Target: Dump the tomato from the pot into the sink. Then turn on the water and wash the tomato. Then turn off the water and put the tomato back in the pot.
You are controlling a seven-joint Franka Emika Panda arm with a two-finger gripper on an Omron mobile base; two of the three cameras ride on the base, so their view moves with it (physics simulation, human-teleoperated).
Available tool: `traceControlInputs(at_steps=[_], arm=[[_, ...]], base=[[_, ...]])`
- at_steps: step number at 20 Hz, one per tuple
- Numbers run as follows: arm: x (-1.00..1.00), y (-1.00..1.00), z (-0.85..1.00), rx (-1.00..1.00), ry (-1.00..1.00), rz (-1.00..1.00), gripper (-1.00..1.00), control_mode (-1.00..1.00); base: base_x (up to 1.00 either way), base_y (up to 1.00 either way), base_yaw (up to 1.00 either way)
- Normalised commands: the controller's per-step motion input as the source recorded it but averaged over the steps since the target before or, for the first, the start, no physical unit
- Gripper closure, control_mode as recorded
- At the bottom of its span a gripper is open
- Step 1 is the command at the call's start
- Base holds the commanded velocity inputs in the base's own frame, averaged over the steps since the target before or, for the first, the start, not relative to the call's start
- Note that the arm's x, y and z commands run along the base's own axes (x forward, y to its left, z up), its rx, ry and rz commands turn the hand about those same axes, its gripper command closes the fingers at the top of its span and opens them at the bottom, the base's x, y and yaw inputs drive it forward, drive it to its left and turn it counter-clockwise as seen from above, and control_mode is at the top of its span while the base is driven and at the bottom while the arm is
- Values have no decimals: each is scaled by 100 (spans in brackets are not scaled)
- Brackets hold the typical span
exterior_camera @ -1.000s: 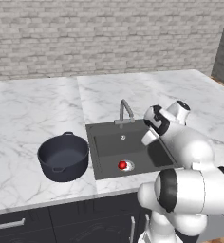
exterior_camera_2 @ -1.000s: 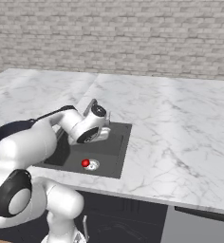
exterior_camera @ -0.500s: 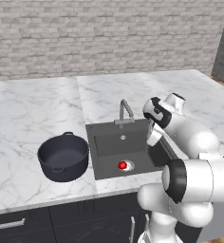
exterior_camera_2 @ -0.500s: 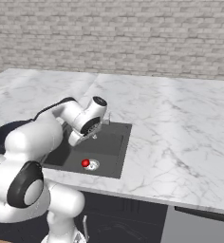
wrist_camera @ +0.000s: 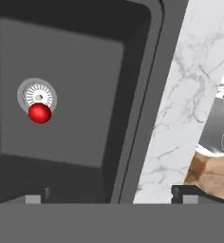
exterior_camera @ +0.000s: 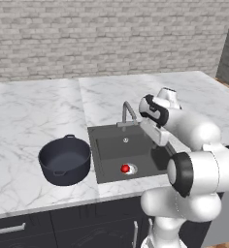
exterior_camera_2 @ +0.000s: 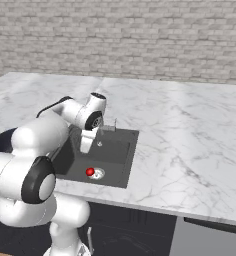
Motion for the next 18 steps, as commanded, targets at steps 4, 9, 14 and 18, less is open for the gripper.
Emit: traceControlInputs(at_steps=[4,9,14,18], arm=[[0,0,2,-13,-7,62,-100,-100],[-15,0,0,-9,-5,57,-100,-100],[-8,1,-1,-5,-6,52,-100,-100],[7,20,-26,0,-10,38,-100,-100]], base=[[0,0,0],[0,0,0],[0,0,0],[0,0,0]])
